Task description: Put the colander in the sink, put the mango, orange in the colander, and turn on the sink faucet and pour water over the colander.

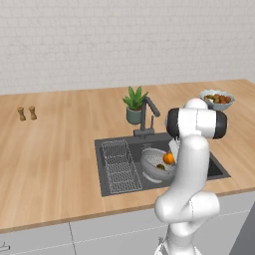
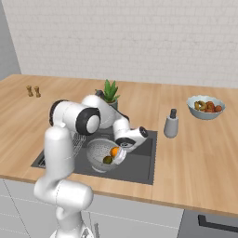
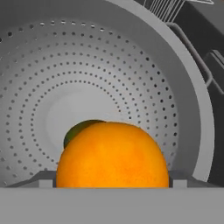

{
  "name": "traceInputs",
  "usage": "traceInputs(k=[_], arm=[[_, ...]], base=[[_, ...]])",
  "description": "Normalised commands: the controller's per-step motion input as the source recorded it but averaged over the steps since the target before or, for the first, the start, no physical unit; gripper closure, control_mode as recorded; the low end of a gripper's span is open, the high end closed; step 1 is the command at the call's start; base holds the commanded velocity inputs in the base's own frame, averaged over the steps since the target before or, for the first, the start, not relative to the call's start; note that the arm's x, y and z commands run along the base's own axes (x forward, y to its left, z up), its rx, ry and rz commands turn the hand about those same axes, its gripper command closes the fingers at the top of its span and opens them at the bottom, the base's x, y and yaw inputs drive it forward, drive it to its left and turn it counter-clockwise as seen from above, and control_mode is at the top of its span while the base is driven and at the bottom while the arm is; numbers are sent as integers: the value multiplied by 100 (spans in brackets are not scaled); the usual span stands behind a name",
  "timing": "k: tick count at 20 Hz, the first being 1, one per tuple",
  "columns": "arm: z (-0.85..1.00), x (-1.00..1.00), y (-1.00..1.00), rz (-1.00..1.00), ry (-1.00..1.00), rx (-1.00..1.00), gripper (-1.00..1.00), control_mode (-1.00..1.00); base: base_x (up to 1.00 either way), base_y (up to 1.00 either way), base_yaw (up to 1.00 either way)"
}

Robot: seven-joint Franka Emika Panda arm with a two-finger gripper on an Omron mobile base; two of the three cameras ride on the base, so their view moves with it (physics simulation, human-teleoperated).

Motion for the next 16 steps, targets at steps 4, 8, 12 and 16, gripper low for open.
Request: traceInputs(k=[4,8,12,16], arm=[[-14,-4,35,0,-1,0,-100,-100],[-3,-11,27,0,-5,0,-100,-100],[0,-22,15,0,-13,1,-100,-100],[29,-43,0,0,-22,10,-100,-100]], base=[[0,0,0],[0,0,0],[0,0,0],[0,0,0]])
